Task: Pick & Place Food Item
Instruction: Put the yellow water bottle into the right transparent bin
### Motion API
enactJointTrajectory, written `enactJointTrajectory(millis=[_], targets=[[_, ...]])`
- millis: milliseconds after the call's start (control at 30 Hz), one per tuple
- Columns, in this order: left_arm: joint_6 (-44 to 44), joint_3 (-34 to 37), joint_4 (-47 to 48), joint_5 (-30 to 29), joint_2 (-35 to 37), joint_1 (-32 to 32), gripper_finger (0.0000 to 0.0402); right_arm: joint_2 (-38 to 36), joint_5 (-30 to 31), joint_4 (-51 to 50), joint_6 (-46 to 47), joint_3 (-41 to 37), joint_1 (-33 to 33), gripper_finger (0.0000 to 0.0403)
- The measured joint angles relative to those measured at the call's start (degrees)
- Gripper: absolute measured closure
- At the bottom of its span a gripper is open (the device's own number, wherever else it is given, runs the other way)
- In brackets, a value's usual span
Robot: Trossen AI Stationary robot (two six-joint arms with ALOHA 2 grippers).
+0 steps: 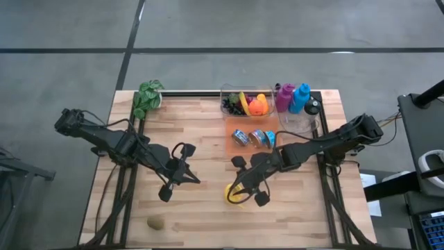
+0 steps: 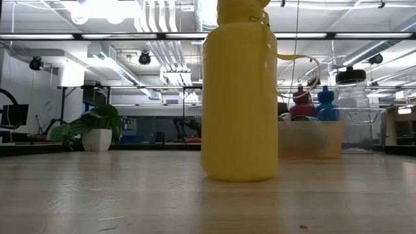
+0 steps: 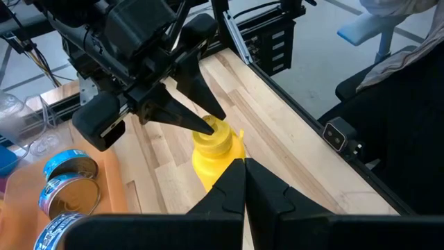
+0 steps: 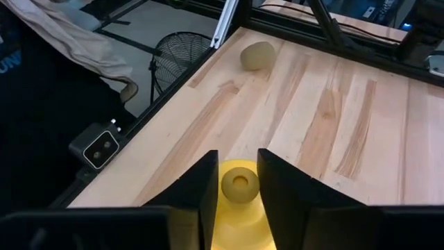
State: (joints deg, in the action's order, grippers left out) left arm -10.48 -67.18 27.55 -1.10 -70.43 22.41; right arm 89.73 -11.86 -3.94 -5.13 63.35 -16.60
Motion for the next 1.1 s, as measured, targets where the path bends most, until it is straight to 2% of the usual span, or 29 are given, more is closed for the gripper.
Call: enactJointTrajectory(millis=[267,600,867,1100], targets=[[0.0,0.0,0.0,0.0,0.0,0.0,0.0396,0.0,0.0,0.2,0.0,-0.5,0.0,0.0325],[-0.2,0.0,0.0,0.0,0.0,0.0,0.0396,0.0,0.0,-0.7,-1.8,-0.9,0.0,0.0313],[-0.2,0.0,0.0,0.0,0.0,0.0,0.0396,0.0,2.8,-0.8,-2.4,-0.9,0.0,0.0343],[-0.2,0.0,0.0,0.0,0.0,0.0,0.0396,-0.2,2.9,-0.9,-1.8,-0.9,0.0,0.0342]])
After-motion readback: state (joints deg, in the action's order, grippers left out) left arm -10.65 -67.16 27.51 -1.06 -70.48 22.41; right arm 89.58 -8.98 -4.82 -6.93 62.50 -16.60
